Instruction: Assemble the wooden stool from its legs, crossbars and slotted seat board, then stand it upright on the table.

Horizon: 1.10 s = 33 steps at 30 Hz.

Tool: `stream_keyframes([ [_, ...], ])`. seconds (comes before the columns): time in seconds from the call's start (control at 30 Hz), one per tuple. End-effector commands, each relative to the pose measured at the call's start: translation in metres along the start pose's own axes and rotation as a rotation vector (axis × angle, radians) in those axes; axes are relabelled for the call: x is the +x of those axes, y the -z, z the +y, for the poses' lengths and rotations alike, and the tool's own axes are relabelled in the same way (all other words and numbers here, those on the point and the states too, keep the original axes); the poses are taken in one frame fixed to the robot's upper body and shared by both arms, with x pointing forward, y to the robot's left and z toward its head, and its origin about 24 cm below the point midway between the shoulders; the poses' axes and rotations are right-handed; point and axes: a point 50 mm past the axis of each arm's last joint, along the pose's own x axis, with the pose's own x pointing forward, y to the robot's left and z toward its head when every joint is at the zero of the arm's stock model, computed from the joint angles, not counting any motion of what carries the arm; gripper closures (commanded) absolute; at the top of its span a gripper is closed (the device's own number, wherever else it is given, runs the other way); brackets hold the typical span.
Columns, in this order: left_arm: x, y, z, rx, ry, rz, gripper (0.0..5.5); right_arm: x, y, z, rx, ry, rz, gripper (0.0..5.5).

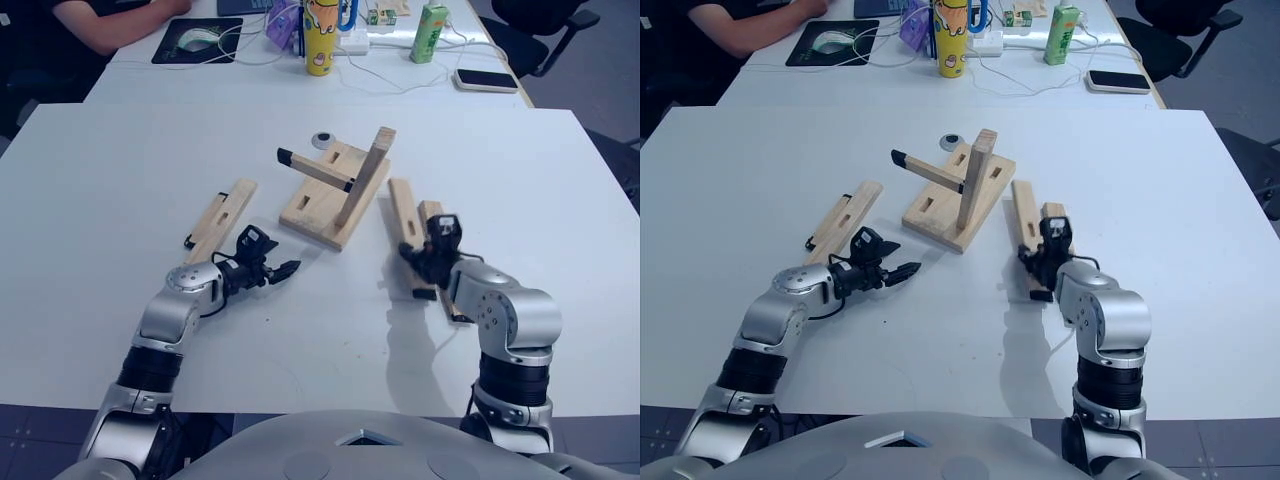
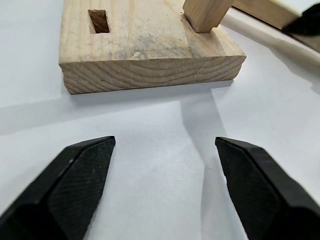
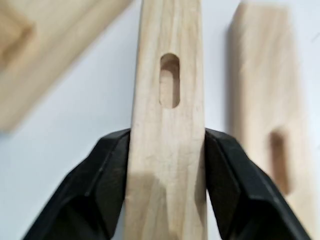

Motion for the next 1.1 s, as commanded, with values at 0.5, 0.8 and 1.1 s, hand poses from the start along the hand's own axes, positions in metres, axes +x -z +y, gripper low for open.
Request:
stream_keyframes([
  [0.5,-0.085,-0.080,-0.004,-0.385,0.475,-0.524,0.40,-0.082,-0.089,0.059,0.096,-1.358,-0.367,3.43],
  [0.8,-0.105,-0.122,-0.015,-0.457,0.700,-0.625,0.10,-0.067,-0.038,0.049,0.070,-1.375,-0.074,3.43],
  [1.1,-0.086,-0.120,-0.021,-0.473,0.727,-0.530,0.10,-0.064,-0.026,0.054,0.029,-1.503,-0.010,3.43],
])
